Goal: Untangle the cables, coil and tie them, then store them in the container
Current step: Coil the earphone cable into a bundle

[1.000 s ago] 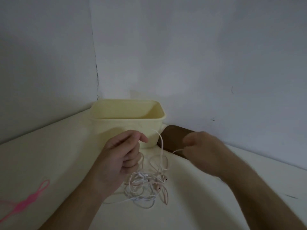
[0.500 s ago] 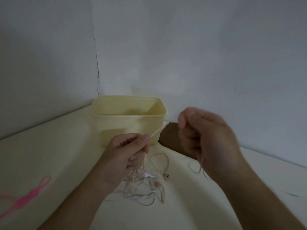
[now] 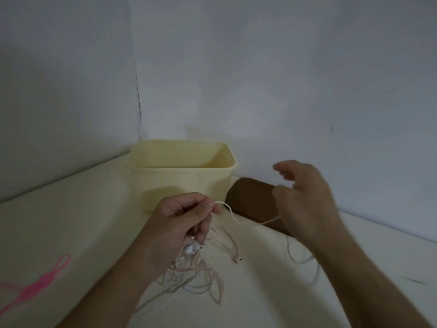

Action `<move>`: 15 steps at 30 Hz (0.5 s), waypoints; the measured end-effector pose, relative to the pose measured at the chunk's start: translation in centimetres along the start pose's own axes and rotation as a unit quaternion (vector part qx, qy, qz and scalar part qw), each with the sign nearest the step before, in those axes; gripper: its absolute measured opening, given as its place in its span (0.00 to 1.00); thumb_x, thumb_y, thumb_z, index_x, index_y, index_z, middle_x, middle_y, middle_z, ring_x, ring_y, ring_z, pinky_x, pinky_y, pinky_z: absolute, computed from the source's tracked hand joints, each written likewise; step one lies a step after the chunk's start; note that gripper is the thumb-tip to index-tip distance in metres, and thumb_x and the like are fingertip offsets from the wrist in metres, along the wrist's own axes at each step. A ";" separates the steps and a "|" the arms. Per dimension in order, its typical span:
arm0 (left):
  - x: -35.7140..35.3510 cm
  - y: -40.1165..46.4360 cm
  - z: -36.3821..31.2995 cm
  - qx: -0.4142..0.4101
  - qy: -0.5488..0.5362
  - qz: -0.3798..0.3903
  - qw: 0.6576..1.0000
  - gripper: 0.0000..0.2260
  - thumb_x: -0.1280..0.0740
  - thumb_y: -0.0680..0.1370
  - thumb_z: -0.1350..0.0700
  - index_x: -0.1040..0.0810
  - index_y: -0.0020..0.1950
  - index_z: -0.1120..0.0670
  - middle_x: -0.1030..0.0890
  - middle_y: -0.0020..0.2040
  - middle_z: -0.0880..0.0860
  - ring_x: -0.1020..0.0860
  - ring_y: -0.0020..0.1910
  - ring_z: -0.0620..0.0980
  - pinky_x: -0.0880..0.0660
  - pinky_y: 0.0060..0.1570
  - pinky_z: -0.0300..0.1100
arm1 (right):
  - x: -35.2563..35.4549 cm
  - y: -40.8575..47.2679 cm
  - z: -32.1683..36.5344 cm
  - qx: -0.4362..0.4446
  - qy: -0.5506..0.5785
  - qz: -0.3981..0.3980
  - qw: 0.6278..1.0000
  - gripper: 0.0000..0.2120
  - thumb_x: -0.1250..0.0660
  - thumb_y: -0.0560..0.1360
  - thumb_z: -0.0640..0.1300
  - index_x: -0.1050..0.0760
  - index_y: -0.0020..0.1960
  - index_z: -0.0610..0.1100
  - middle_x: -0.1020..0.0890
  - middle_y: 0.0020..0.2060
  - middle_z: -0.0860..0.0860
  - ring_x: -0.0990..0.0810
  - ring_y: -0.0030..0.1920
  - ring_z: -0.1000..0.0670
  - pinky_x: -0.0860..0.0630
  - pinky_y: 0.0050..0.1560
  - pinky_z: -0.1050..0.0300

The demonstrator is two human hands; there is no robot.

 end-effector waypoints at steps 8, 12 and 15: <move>-0.2 0.0 -0.3 -0.023 0.084 -0.012 0.996 0.09 0.29 0.77 0.52 0.12 0.45 0.57 0.22 0.34 0.58 0.26 0.36 0.51 0.28 0.41 0.42 | -9.0 -4.1 3.8 0.171 -0.048 0.229 0.957 0.07 0.38 0.84 0.41 0.22 0.55 0.49 0.17 0.43 0.55 0.18 0.41 0.54 0.18 0.44 0.50; 0.1 0.1 0.4 0.017 0.078 -0.007 0.997 0.06 0.28 0.76 0.54 0.12 0.50 0.53 0.17 0.40 0.60 0.22 0.39 0.49 0.24 0.43 0.38 | -6.9 -1.9 1.9 0.087 0.008 0.170 0.982 0.14 0.38 0.85 0.44 0.18 0.44 0.47 0.19 0.36 0.56 0.23 0.36 0.58 0.28 0.39 0.60; -0.2 0.1 1.1 0.043 0.058 0.015 0.997 0.06 0.29 0.80 0.63 0.12 0.52 0.57 0.14 0.45 0.59 0.17 0.43 0.51 0.21 0.47 0.39 | -5.6 -0.9 0.7 -0.013 0.227 0.160 0.960 0.18 0.37 0.85 0.41 0.19 0.37 0.43 0.30 0.25 0.54 0.34 0.26 0.54 0.37 0.31 0.59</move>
Point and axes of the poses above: each hand's wrist, its own y-axis towards the middle knuckle, its own x-axis out of the back of the hand, z = x × y, the point moved 10 cm from there along y, towards the middle knuckle
